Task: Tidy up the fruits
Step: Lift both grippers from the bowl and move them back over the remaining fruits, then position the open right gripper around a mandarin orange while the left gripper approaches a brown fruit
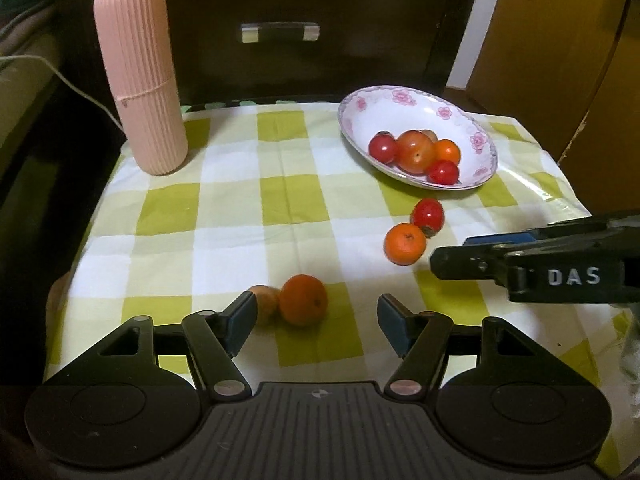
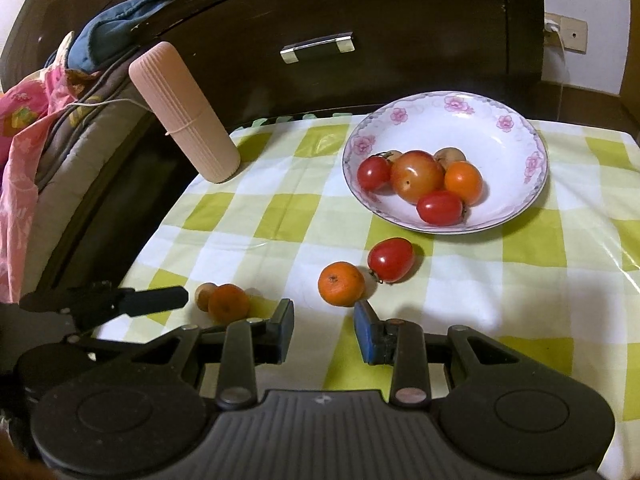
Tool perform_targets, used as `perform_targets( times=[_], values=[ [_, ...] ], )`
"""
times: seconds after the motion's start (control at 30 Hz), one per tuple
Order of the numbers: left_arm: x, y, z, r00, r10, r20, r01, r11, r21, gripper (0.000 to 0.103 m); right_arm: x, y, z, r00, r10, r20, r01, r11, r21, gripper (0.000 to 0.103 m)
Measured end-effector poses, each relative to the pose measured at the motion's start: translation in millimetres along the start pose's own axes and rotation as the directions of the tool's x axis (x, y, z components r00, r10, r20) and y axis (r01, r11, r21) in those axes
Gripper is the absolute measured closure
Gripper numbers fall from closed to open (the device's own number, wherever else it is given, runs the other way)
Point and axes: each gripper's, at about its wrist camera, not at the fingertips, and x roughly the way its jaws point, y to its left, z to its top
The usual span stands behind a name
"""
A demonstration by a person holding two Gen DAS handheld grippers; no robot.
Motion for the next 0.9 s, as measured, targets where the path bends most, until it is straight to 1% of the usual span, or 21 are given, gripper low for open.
perform_targets(
  times=[0.07, 0.13, 0.23, 0.3, 0.5, 0.57, 0.67, 0.7, 0.77, 0.9],
  values=[
    [2.5, 4.6, -0.3, 1.000, -0.004, -0.006, 0.004, 1.000, -0.027, 0.030, 0.5, -0.3, -0.3, 1.000, 0.000, 0.000, 0.000, 1.000, 0.000, 0.071],
    [0.4, 6.8, 0.2, 1.000, -0.016, 0.009, 0.017, 0.999, -0.046, 0.030, 0.6, -0.6, -0.8, 1.000, 0.002, -0.001, -0.002, 1.000, 0.004, 0.071],
    [-1.7, 0.5, 2.3, 0.998, -0.045, 0.032, 0.045, 0.999, -0.021, 0.029, 1.3, -2.6, -0.4, 1.000, 0.000, -0.002, 0.000, 1.000, 0.009, 0.070],
    [3.1, -4.4, 2.9, 0.998, -0.060, 0.023, 0.060, 0.998, -0.005, 0.029, 1.1, -3.6, -0.5, 1.000, -0.006, -0.001, 0.006, 1.000, 0.014, 0.070],
    [16.4, -9.6, 0.9, 0.999, -0.051, -0.005, 0.051, 0.999, 0.005, 0.025, -0.3, -6.5, 0.5, 1.000, -0.014, 0.000, 0.014, 1.000, 0.021, 0.070],
    [12.7, -8.5, 0.9, 0.995, -0.099, -0.013, 0.099, 0.995, -0.009, 0.025, -0.5, -6.9, 0.7, 1.000, -0.014, -0.001, 0.014, 1.000, 0.023, 0.070],
    [2.2, -9.4, 1.0, 0.983, -0.183, -0.010, 0.183, 0.983, -0.011, 0.026, -0.6, -6.6, 1.4, 1.000, -0.010, 0.000, 0.010, 1.000, 0.027, 0.070],
    [0.4, -9.5, 0.8, 0.981, -0.194, -0.014, 0.194, 0.981, -0.013, 0.025, -0.5, -6.1, 1.6, 1.000, -0.008, -0.001, 0.008, 1.000, 0.027, 0.070],
    [-0.7, -10.6, -0.5, 0.981, -0.191, -0.022, 0.191, 0.982, -0.004, 0.024, -0.4, -4.3, 1.4, 1.000, -0.004, -0.002, 0.004, 1.000, 0.021, 0.070],
    [1.2, -8.7, -6.5, 0.978, -0.199, -0.063, 0.199, 0.980, 0.000, 0.023, 4.3, 0.6, 0.7, 1.000, 0.023, -0.016, -0.023, 0.999, 0.026, 0.070]
  ],
)
